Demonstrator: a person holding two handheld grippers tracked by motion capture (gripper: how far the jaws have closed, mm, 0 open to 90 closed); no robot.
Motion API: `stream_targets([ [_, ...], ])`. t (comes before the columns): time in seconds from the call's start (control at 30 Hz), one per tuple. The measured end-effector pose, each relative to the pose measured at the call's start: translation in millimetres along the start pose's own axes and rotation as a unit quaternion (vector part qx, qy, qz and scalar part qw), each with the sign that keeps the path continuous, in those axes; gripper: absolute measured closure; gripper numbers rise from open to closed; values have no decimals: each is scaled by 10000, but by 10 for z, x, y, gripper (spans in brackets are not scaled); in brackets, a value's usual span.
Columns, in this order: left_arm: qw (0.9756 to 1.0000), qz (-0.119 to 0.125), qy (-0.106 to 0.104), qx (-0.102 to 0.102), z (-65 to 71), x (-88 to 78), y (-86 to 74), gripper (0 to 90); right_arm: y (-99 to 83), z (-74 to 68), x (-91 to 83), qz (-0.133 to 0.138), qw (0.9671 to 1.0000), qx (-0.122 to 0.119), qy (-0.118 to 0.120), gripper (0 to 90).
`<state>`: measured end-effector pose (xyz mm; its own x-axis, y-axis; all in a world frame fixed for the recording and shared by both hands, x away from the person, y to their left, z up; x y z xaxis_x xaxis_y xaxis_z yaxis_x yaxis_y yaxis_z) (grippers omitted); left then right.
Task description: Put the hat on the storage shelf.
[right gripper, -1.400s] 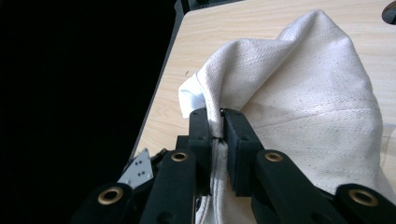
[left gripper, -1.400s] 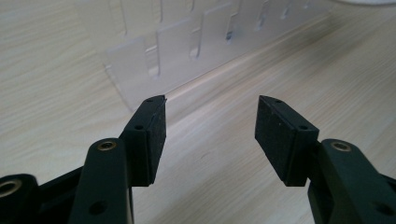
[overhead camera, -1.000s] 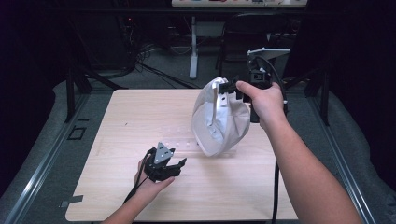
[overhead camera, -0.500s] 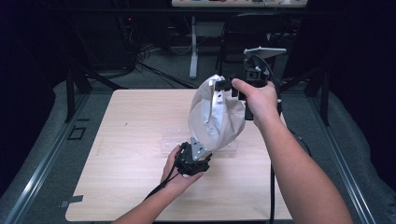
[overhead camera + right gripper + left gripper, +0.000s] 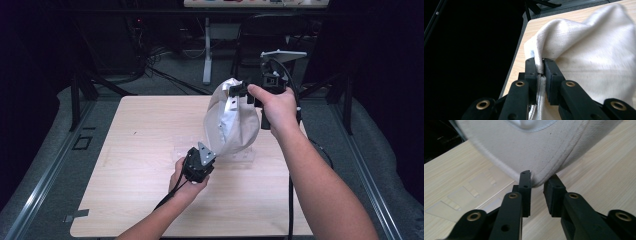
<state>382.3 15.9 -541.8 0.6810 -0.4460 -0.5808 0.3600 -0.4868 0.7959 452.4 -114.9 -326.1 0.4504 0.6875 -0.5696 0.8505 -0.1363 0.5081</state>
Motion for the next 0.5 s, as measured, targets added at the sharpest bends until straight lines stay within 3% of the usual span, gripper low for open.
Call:
stream_targets([
  [0.07, 10000, 7, -52, -53, -46, -3, -14, 805, -5, -10, 32, 28, 10000, -16, -27, 822],
  [0.17, 9989, 57, -302, -342, -108, 14, -32, 815, -25, -9, 92, 7, 9999, -83, -76, 822],
  [0.37, 9951, 124, -571, -797, -220, 81, -124, 825, -73, 5, 229, -126, 9997, -169, -143, 822],
  [0.5, 9930, 207, -703, -924, -239, 106, -156, 829, -97, 11, 308, -182, 9996, -171, -112, 822],
])
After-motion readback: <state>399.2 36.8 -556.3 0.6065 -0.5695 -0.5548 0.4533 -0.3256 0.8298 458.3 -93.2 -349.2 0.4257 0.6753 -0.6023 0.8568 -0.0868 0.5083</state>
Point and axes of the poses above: each handheld gripper's, and its own axes: x roughly forward along the jaws, y roughly out of its top, z roughly to its right, the point moved 7 cm from there along x, roughly forward along the jaws
